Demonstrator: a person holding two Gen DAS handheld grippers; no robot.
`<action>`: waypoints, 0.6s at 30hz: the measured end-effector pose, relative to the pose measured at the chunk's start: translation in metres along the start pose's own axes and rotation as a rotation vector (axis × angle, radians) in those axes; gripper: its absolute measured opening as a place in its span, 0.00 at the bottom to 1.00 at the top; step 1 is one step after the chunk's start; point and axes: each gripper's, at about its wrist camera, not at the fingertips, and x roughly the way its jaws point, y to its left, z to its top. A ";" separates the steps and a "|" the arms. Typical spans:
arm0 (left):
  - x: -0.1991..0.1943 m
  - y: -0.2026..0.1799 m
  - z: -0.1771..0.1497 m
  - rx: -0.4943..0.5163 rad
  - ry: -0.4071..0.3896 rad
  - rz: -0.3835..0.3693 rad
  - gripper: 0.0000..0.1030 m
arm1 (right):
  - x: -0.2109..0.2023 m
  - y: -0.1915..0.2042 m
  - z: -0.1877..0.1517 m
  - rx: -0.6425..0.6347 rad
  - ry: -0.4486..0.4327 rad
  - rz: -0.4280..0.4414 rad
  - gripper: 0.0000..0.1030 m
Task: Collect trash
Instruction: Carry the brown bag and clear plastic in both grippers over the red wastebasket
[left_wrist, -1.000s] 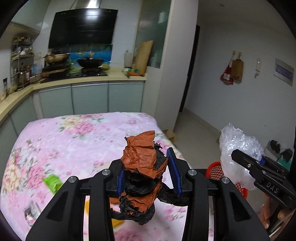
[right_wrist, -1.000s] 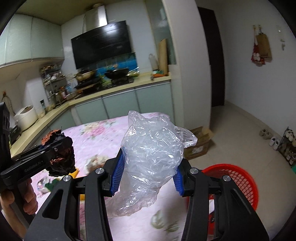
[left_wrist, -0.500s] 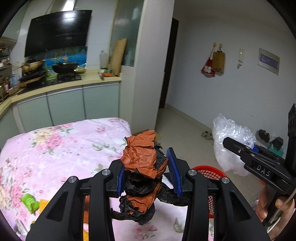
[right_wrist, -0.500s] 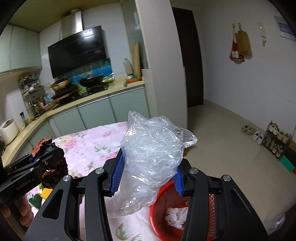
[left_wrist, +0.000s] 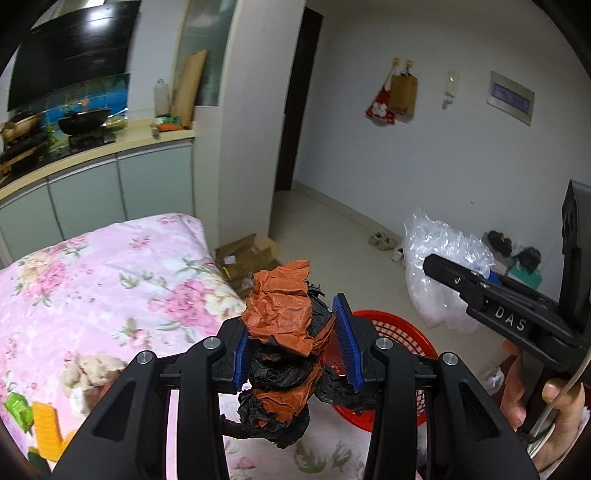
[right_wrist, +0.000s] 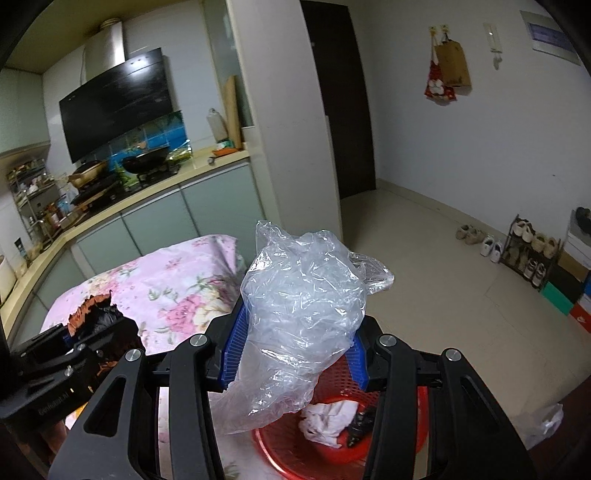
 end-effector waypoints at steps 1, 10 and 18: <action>0.003 -0.003 0.000 0.005 0.007 -0.009 0.37 | 0.000 -0.004 -0.001 0.006 0.002 -0.007 0.44; 0.034 -0.019 -0.002 0.019 0.074 -0.067 0.37 | 0.002 -0.029 -0.006 0.047 0.021 -0.052 0.44; 0.055 -0.038 -0.007 0.031 0.124 -0.113 0.37 | 0.008 -0.048 -0.009 0.078 0.042 -0.077 0.44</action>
